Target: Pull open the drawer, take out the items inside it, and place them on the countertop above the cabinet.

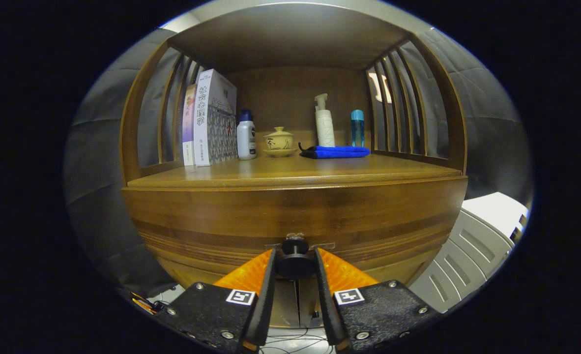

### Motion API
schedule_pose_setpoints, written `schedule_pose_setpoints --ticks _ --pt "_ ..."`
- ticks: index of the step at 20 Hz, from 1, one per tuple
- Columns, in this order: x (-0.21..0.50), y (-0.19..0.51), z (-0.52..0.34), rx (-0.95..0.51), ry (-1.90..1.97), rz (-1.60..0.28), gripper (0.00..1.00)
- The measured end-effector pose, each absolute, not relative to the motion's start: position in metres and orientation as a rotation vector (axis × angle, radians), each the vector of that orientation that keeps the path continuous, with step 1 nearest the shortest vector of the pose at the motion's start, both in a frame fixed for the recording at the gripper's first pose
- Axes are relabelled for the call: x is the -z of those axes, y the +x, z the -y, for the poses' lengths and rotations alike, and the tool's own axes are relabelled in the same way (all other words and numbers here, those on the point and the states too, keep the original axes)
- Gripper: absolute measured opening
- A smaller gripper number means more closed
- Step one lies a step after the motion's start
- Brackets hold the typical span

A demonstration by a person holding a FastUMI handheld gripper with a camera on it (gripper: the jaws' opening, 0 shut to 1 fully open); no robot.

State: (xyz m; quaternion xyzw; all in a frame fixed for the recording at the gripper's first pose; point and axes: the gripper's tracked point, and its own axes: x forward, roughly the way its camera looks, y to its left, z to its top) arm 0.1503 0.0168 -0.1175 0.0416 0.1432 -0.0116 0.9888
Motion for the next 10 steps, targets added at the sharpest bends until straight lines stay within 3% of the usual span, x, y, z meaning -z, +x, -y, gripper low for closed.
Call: schedule_pose_setpoints --ticks 10 --pt "0.116 0.091 -0.023 0.005 0.041 -0.271 0.41"
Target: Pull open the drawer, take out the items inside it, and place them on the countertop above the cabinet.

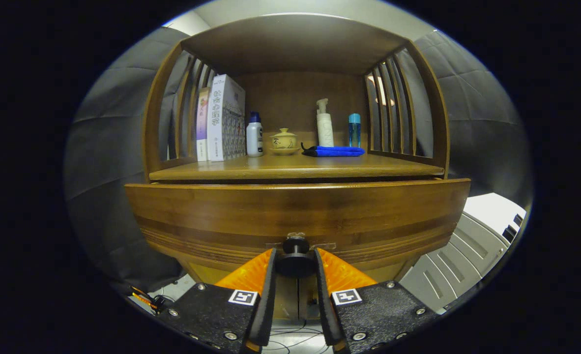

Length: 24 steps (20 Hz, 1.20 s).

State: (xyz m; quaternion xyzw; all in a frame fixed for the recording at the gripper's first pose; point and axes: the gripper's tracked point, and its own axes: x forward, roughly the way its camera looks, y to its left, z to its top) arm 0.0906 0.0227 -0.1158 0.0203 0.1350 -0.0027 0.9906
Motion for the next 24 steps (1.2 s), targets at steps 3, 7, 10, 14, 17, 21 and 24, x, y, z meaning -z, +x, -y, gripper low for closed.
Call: schedule_pose_setpoints --ticks 3,7,10,14,17,21,24 --pt "0.115 0.066 -0.023 -0.001 0.027 -0.284 0.41" --pt "0.114 0.036 -0.023 0.008 0.021 -0.301 0.41" --pt "0.115 0.017 -0.026 0.001 0.023 -0.314 0.41" --pt "0.118 0.008 -0.028 0.001 -0.002 -0.345 0.41" --pt "0.120 0.007 -0.028 0.005 0.022 -0.348 0.41" --pt "0.090 0.008 -0.020 0.035 0.046 -0.246 0.65" --pt "0.053 0.012 -0.014 0.053 0.062 -0.173 0.96"
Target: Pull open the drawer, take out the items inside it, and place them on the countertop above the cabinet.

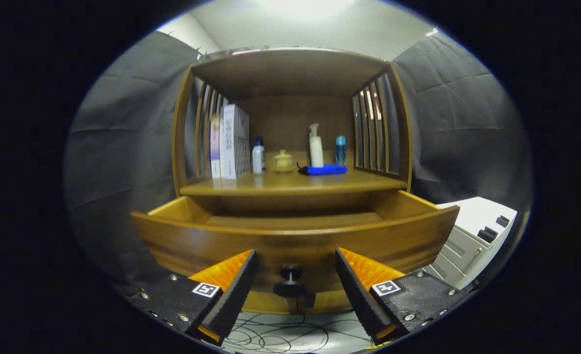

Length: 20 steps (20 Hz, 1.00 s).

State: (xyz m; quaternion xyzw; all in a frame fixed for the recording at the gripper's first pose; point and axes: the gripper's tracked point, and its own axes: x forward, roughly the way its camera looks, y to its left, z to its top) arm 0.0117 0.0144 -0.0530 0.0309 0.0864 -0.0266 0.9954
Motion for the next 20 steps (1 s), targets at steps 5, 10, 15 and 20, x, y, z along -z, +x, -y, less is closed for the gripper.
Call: schedule_pose_setpoints --ticks 5,10,15,20 --pt "0.024 0.042 -0.003 0.083 0.071 -0.190 0.97" --pt "0.027 0.085 0.008 0.156 0.110 -0.346 0.97" --pt "0.059 0.109 0.021 0.224 0.116 -0.582 0.97" --pt "0.080 0.129 0.023 0.215 0.146 -0.725 0.97"
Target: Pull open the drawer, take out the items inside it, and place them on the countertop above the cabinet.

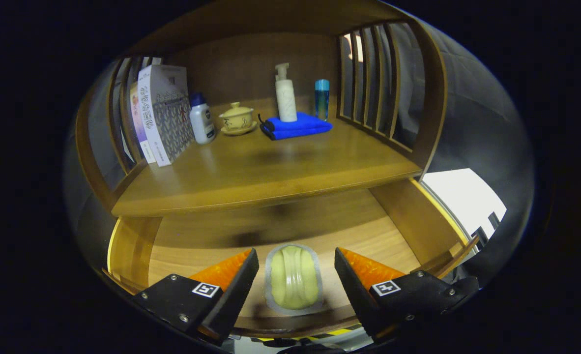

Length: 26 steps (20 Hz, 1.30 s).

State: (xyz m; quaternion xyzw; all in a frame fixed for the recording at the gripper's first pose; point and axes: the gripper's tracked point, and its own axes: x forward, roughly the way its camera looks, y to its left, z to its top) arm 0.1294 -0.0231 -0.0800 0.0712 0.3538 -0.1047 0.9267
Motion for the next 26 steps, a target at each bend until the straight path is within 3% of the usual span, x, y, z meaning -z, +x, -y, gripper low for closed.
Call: schedule_pose_setpoints --ticks 7,16,26 --pt "0.115 0.138 0.014 0.179 0.216 -0.884 0.95" --pt "0.121 0.135 0.018 0.189 0.197 -0.899 0.22" --pt "0.046 0.125 0.028 0.232 0.214 -0.643 0.20"
